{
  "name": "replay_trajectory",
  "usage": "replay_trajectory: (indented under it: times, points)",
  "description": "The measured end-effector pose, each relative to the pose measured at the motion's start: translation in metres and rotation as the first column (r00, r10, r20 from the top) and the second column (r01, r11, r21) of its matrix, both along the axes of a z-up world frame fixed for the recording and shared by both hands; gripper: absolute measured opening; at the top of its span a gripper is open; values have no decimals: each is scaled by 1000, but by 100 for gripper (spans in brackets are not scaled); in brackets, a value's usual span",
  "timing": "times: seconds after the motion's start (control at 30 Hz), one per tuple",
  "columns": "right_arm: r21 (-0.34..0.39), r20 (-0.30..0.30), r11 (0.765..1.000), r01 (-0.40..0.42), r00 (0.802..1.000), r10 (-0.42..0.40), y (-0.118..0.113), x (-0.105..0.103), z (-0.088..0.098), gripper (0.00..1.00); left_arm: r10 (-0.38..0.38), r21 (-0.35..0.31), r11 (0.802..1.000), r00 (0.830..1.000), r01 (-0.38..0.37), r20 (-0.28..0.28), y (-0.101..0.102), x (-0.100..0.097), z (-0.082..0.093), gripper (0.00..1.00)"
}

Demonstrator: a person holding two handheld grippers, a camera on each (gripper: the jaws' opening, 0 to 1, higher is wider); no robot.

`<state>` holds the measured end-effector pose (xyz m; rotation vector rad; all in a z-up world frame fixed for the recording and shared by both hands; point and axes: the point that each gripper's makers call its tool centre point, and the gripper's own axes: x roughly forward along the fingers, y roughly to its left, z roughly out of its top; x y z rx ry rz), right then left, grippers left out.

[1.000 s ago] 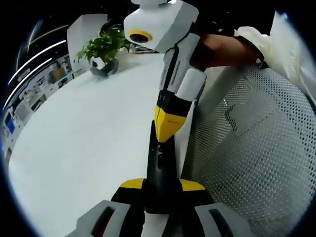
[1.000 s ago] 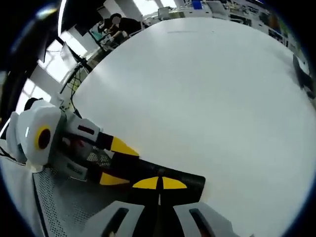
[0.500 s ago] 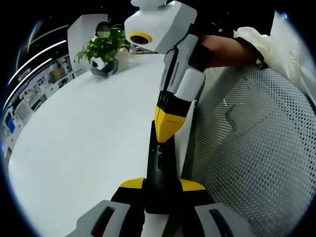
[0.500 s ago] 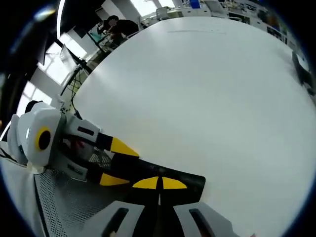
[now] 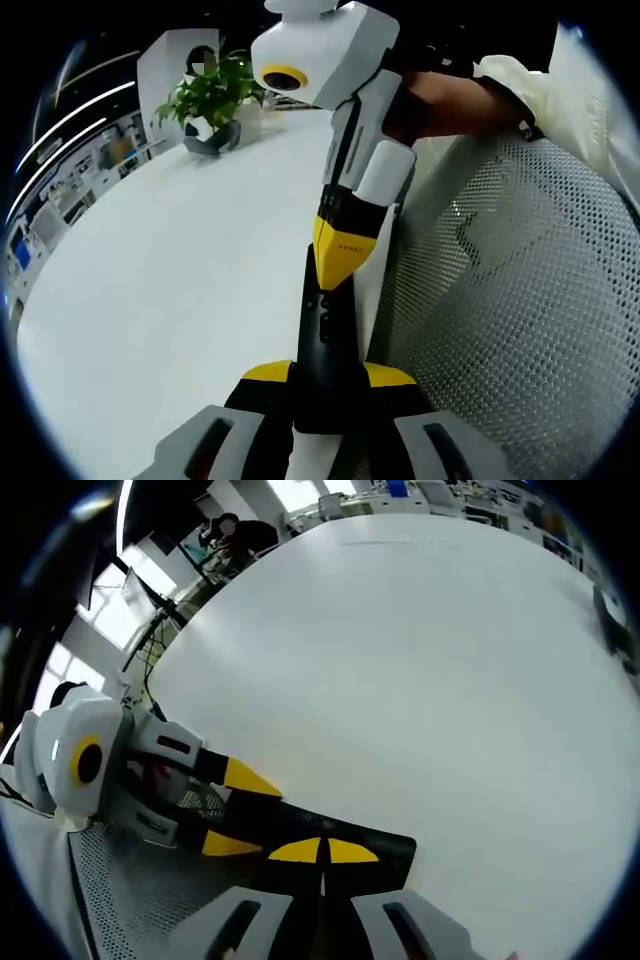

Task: Press the specified remote control buttons in sequence, fully releasing each button before pressing the next.

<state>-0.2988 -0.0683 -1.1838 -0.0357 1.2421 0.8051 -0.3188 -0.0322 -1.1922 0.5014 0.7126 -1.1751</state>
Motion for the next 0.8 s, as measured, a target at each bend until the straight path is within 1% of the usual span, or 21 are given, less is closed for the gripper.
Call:
replay_trajectory:
  times: [0.17,0.37,0.5,0.57,0.63,0.67,0.8]
  points:
    - [2,-6,1000,12,1000,-12,0,0,0,0,-2,2,1000,1000,2,0,0,0,0,25]
    - [-10,-2,1000,8,1000,-8,0,0,1,0,-2,3,1000,1000,2,-1,0,0,0,24]
    - [-43,-5,999,6,1000,-6,-4,-2,1,0,-1,2,1000,1000,1,-1,0,0,0,24]
    - [-52,-23,999,17,1000,-18,-7,-3,1,0,0,1,1000,1000,0,-1,0,0,0,24]
    - [-49,-61,998,33,997,-36,-7,-5,2,0,0,0,1000,1000,0,-2,0,0,0,24]
    - [-46,-91,998,37,995,-41,-7,-8,2,0,0,0,1000,1000,0,-2,0,0,0,24]
    - [-60,-77,998,29,996,-34,-8,-8,0,0,0,-1,1000,1000,0,0,0,0,0,24]
